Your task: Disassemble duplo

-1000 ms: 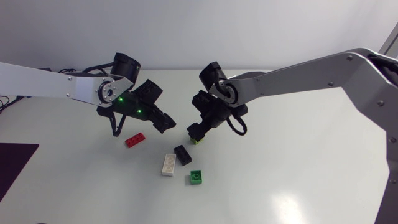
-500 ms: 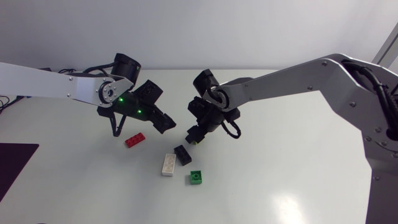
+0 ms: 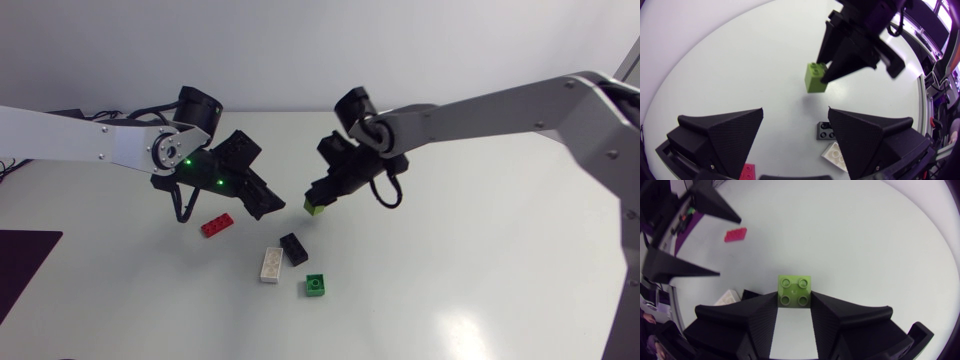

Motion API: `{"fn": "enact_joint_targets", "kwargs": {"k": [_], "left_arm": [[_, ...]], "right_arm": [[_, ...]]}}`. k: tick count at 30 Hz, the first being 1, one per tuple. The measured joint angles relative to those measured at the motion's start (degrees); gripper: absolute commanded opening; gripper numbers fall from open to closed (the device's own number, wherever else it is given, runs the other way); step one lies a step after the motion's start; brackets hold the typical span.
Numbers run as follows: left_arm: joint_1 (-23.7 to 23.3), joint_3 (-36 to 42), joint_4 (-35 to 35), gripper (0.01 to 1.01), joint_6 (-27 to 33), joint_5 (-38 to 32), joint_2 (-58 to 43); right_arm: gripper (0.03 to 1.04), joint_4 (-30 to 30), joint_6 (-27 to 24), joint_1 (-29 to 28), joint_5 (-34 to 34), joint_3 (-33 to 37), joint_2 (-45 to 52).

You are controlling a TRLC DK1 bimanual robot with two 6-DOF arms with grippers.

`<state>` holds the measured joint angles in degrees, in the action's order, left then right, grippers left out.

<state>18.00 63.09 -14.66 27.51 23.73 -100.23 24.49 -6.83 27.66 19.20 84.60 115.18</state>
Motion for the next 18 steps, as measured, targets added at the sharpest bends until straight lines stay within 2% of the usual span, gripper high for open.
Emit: {"fn": "enact_joint_targets", "kwargs": {"k": [4, 7, 12, 15, 18], "left_arm": [[0.52, -1.22, -0.02, 0.902, 2.36, 2.97, 2.60], [2.08, -1.92, 0.59, 0.902, 3.39, 3.15, 4.22], [7.76, -5.55, 9.38, 0.900, 3.54, -0.09, 6.05], [10.34, -6.12, 11.28, 0.900, 3.30, -1.29, 6.05], [10.80, -6.10, 12.24, 0.898, 2.89, -1.62, 6.05]], "right_arm": [[0.26, 1.81, 3.91, -5.53, 9.16, 0.63, -3.28], [0.26, 2.58, 6.84, -8.41, 13.29, 1.09, -3.26], [0.26, 3.26, 10.08, -9.22, 16.90, 1.07, -3.26], [0.26, 3.28, 11.26, -9.07, 18.21, 1.07, -3.28], [0.26, 3.28, 12.55, -9.07, 19.69, 1.07, -3.58]]}}
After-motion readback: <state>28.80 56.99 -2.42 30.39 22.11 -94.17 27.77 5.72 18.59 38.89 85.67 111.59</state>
